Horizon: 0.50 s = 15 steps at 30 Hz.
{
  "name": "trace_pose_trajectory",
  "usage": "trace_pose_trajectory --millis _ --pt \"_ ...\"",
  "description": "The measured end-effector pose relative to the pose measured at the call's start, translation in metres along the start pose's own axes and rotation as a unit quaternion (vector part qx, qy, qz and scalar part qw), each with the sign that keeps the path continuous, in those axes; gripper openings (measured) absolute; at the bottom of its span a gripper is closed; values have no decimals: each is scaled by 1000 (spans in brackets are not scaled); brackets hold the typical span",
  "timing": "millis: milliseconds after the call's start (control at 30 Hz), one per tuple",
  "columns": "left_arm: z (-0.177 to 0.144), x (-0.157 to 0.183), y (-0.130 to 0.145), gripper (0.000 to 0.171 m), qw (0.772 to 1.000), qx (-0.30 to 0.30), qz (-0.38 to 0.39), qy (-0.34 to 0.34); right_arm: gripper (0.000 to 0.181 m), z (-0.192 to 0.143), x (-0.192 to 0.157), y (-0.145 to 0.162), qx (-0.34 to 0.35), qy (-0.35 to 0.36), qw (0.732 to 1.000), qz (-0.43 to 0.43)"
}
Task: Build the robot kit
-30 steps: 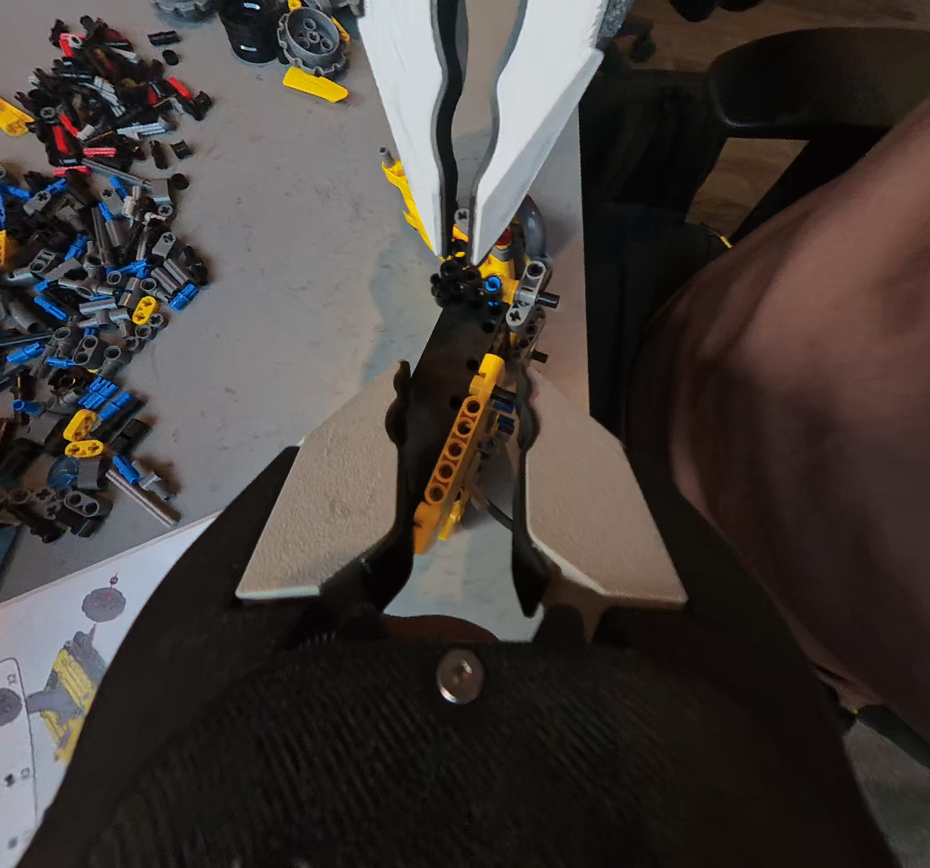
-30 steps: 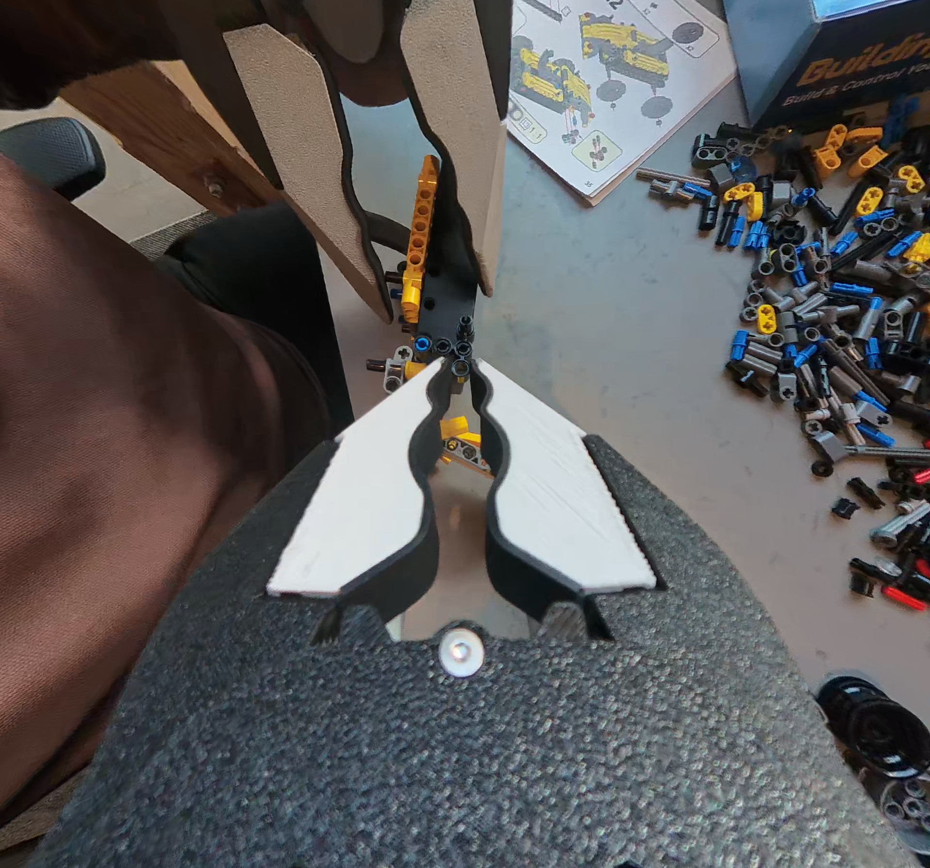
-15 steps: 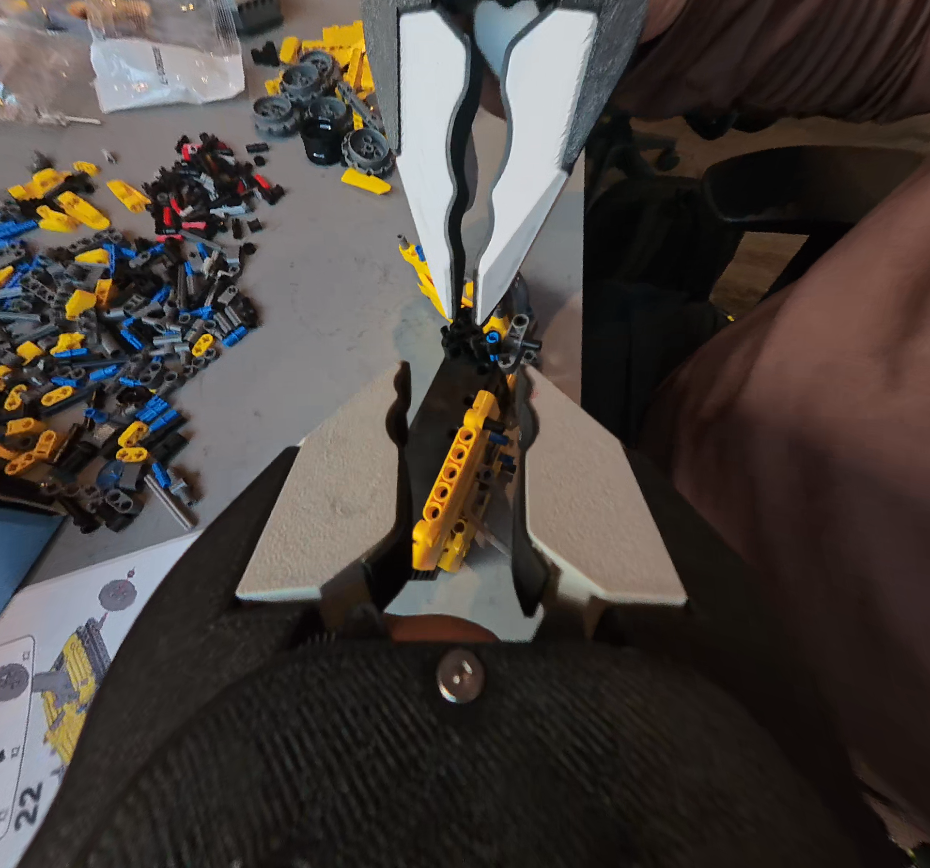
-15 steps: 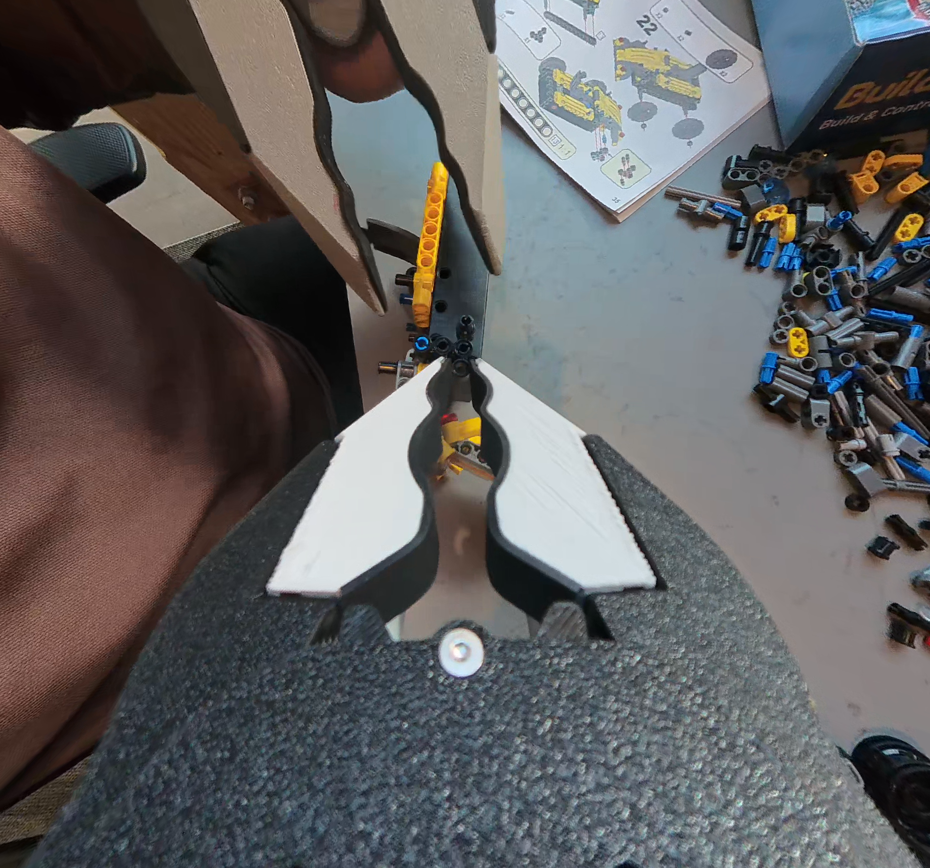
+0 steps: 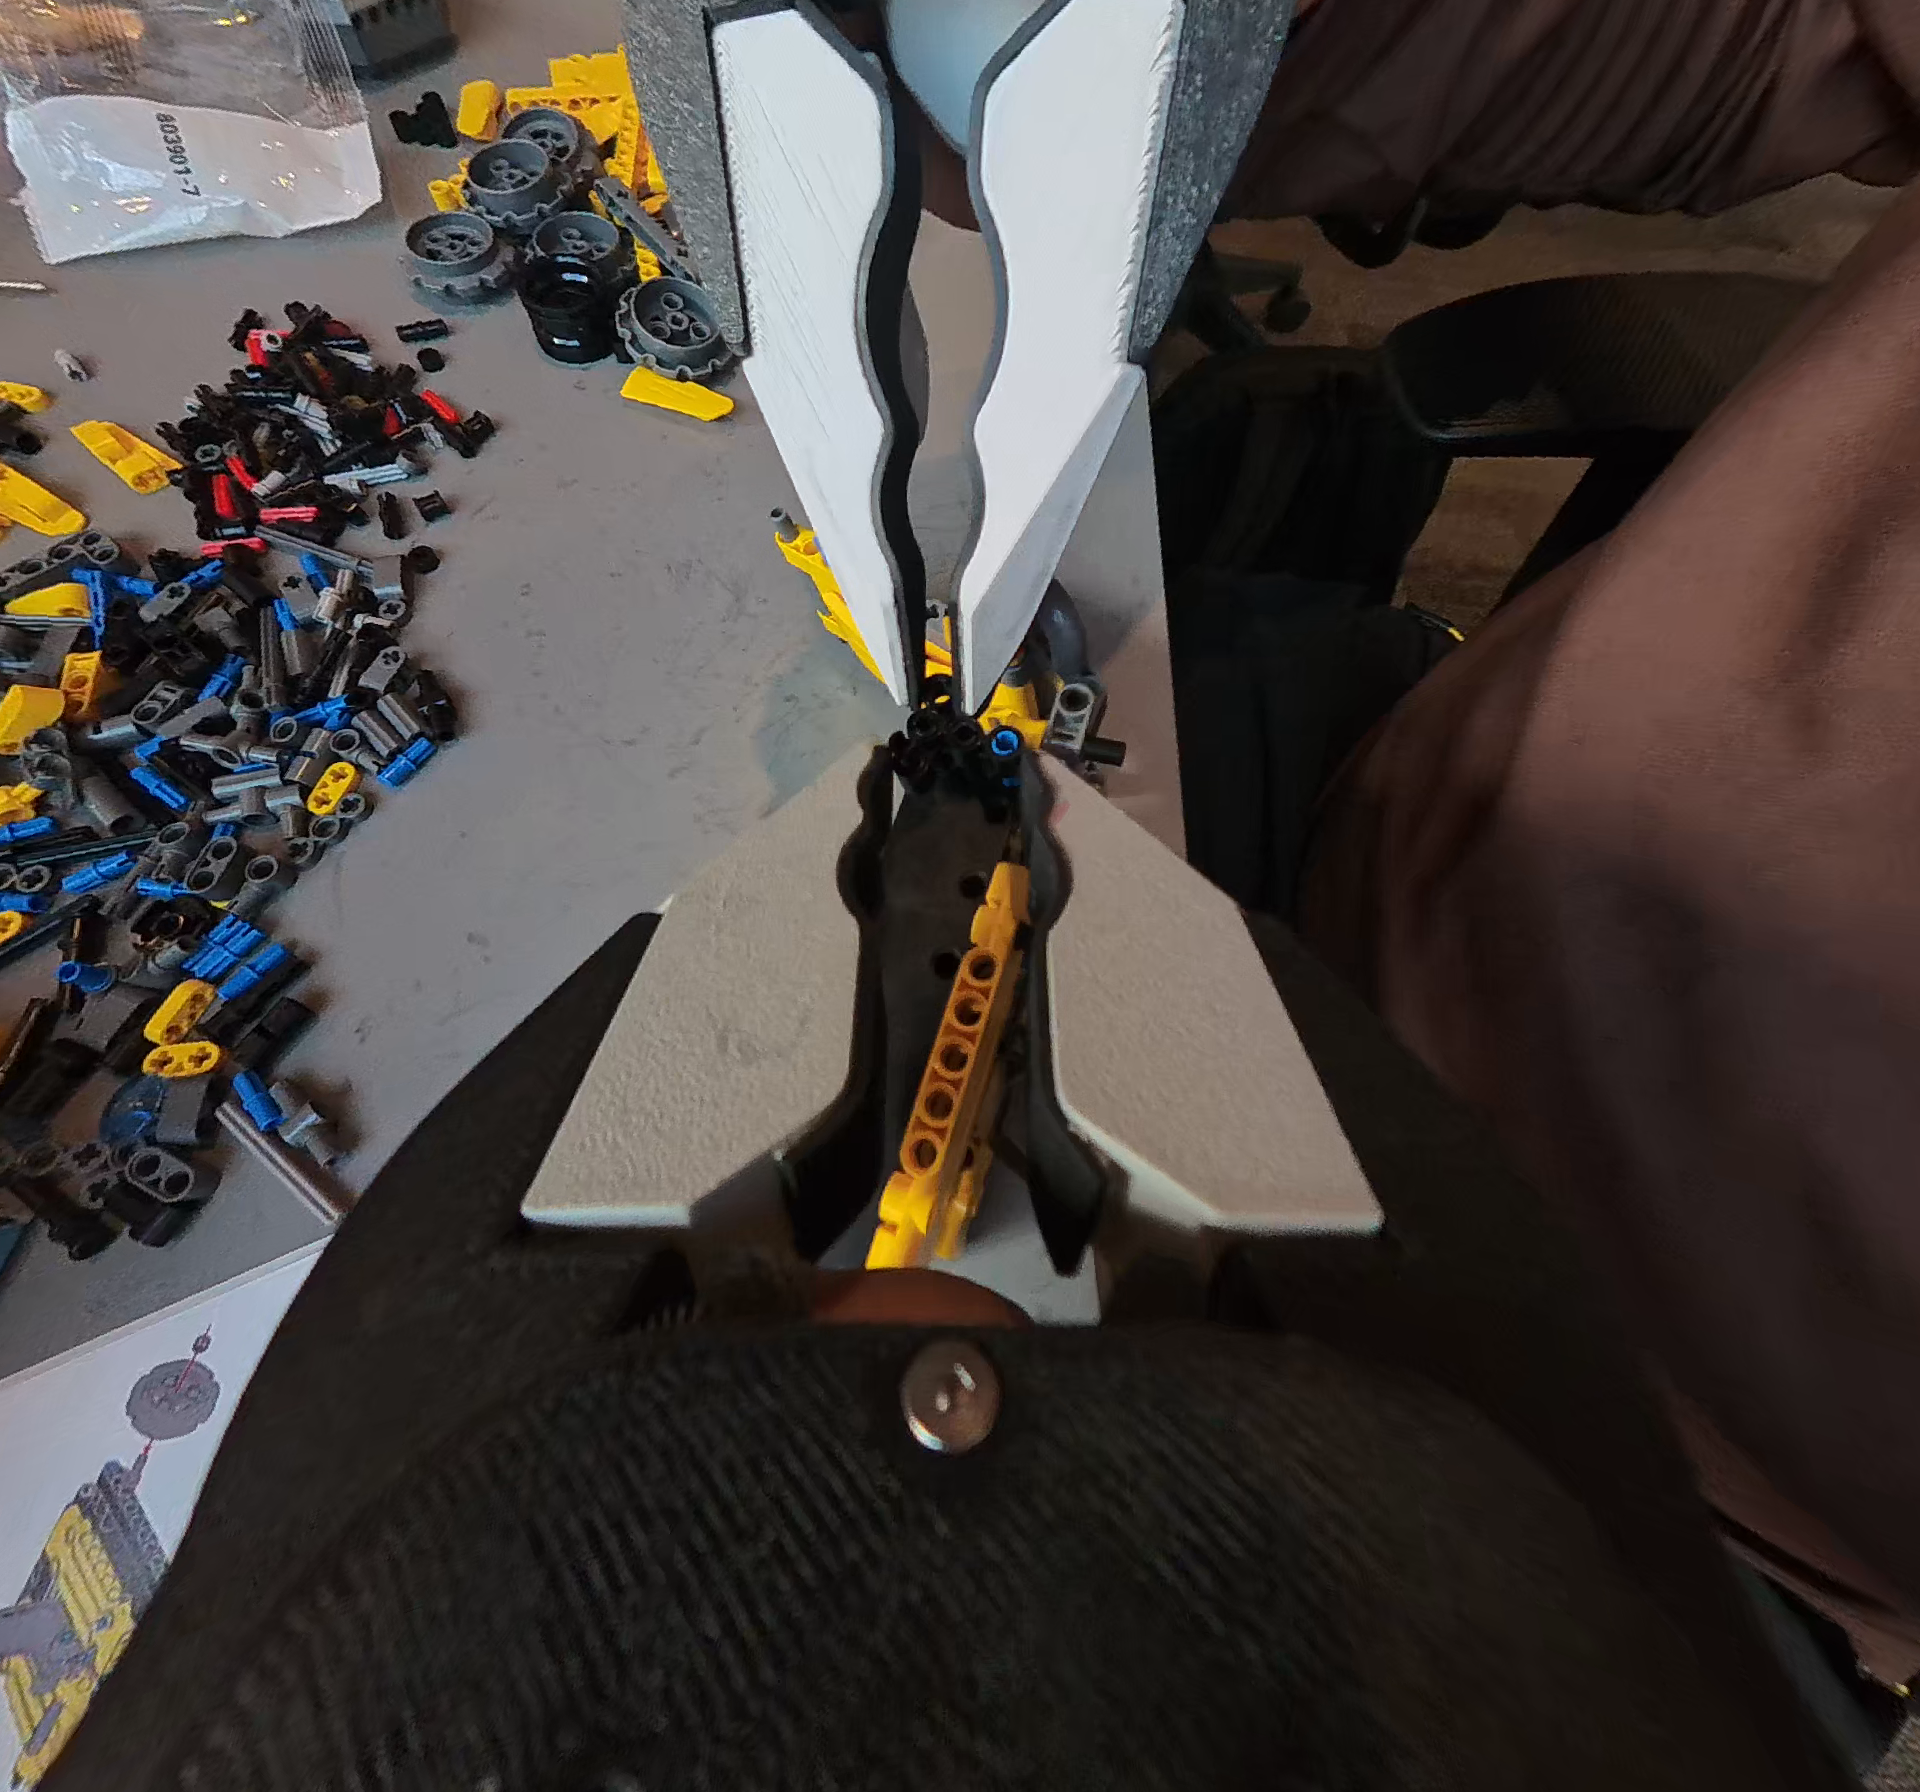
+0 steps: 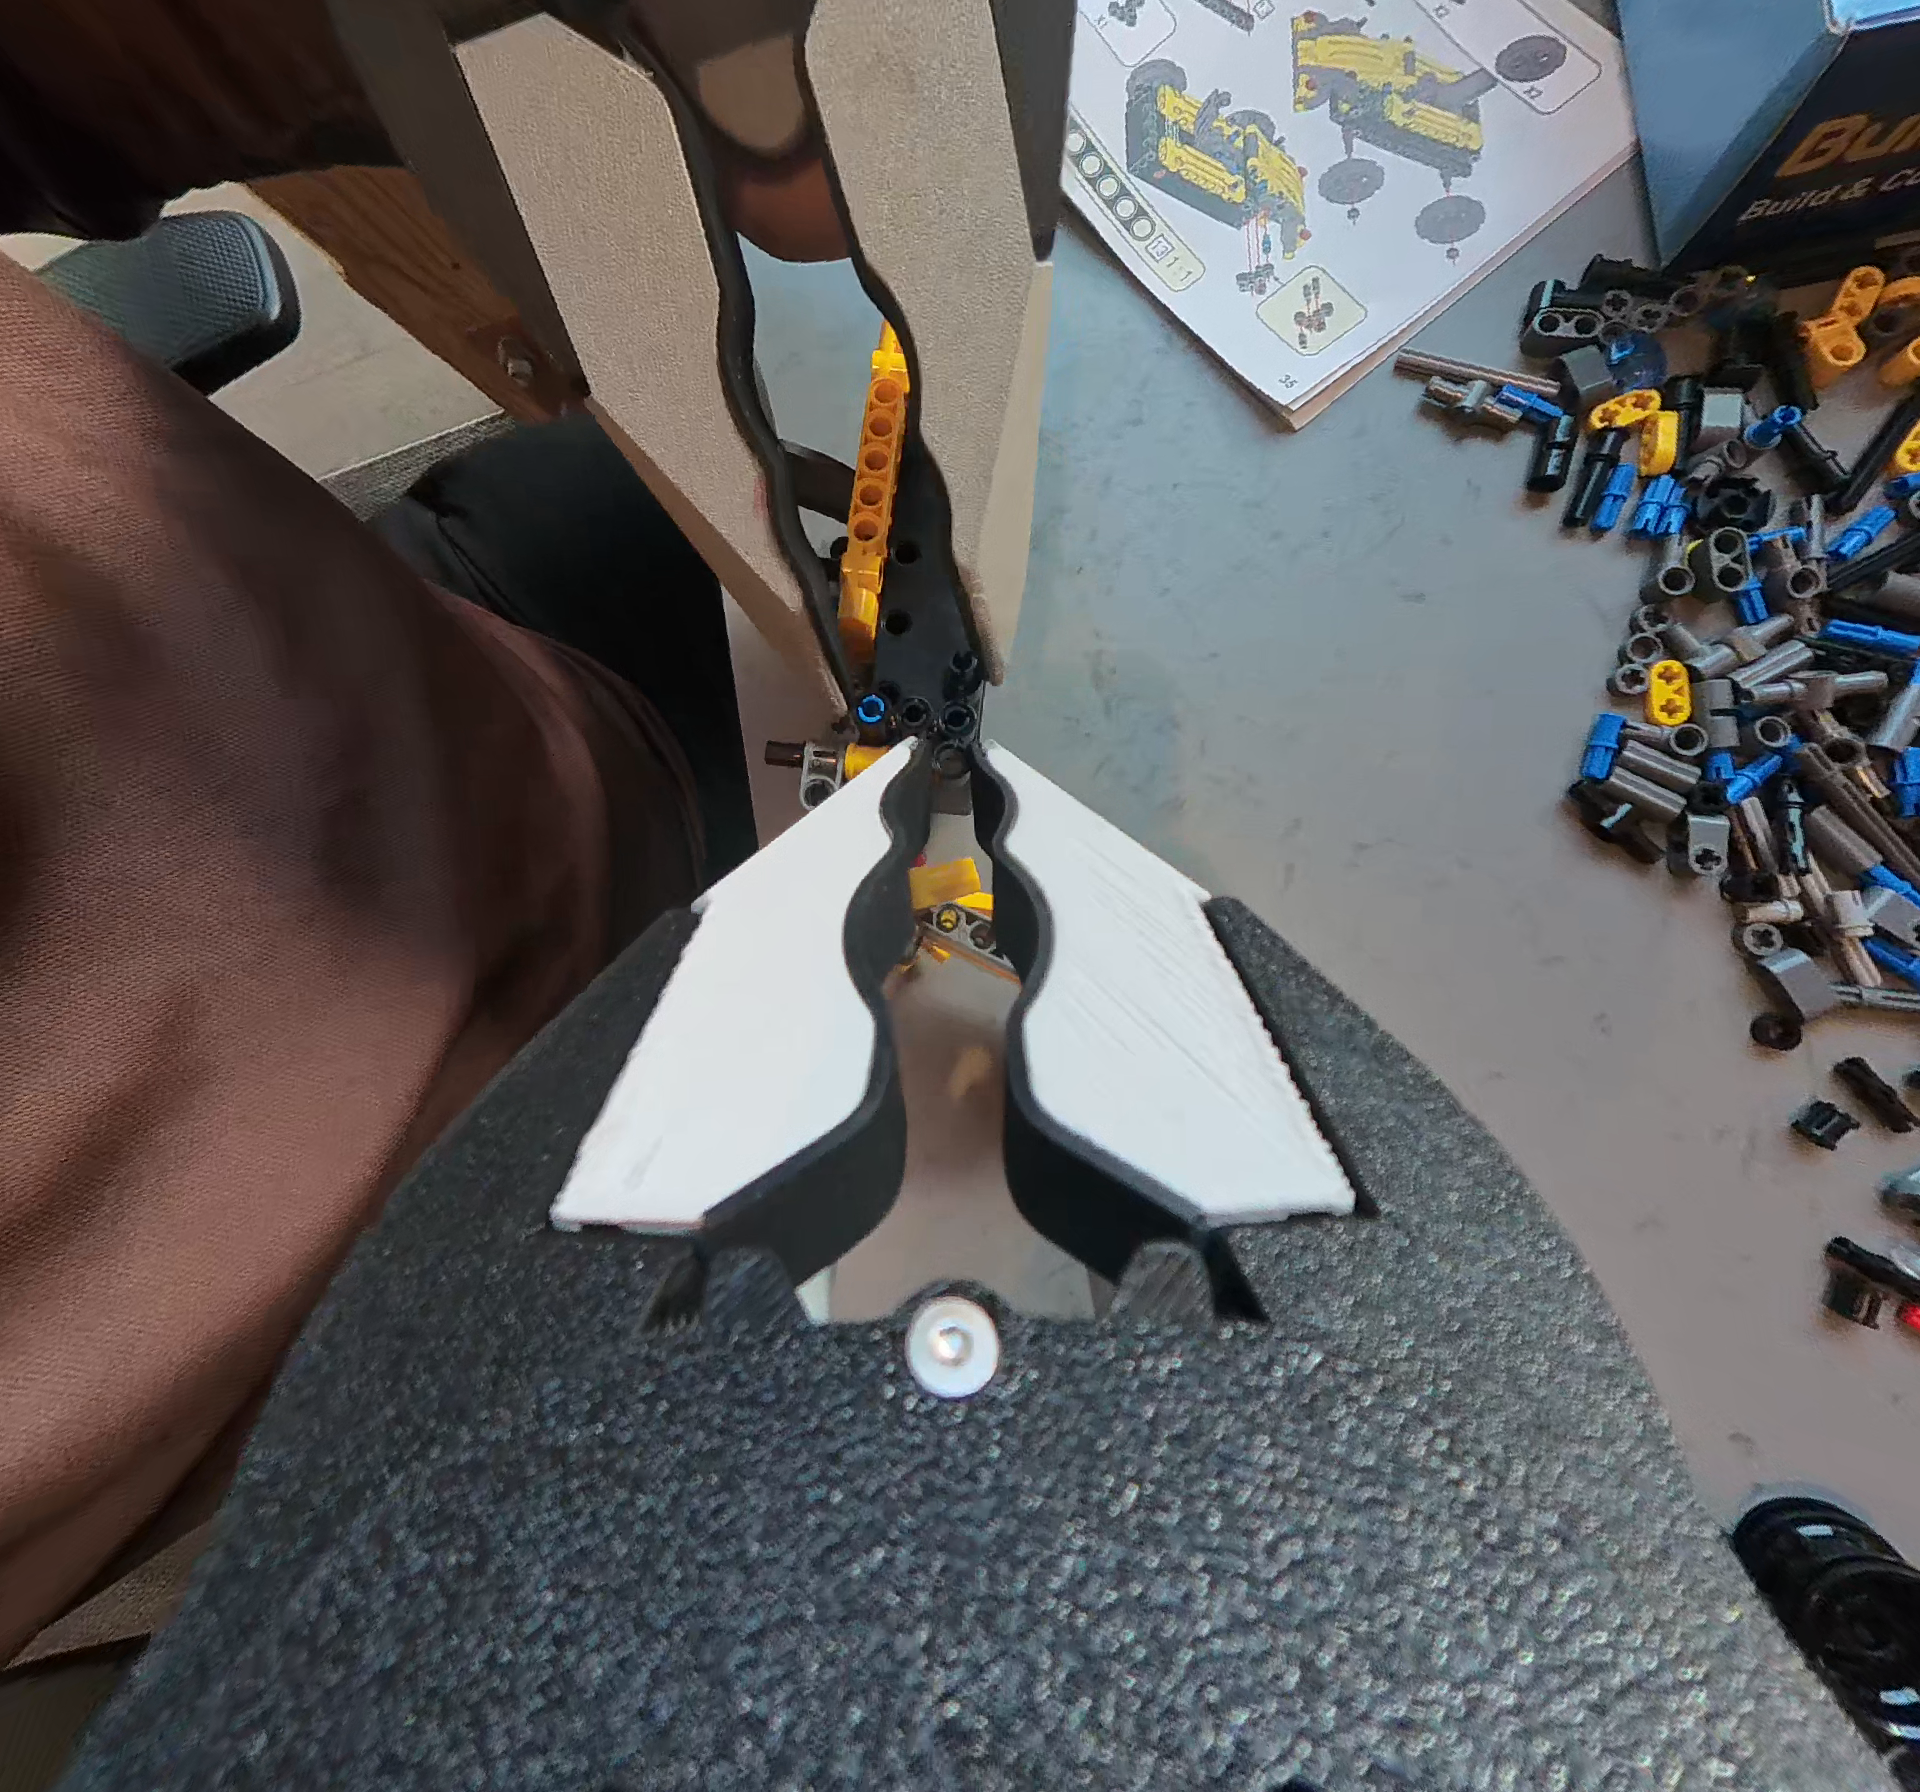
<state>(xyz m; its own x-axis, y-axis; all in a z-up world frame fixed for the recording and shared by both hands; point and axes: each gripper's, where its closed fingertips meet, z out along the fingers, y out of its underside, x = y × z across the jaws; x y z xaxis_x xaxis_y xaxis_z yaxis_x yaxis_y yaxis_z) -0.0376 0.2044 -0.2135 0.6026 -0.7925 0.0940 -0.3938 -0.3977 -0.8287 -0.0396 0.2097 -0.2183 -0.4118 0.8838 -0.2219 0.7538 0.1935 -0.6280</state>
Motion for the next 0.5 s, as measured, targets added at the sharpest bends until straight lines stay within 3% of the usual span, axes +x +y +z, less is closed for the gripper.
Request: trace_pose_trajectory --millis 500 --pt "3 1 -2 24 998 30 -45 31 4 0 1 1 -50 -4 999 0"
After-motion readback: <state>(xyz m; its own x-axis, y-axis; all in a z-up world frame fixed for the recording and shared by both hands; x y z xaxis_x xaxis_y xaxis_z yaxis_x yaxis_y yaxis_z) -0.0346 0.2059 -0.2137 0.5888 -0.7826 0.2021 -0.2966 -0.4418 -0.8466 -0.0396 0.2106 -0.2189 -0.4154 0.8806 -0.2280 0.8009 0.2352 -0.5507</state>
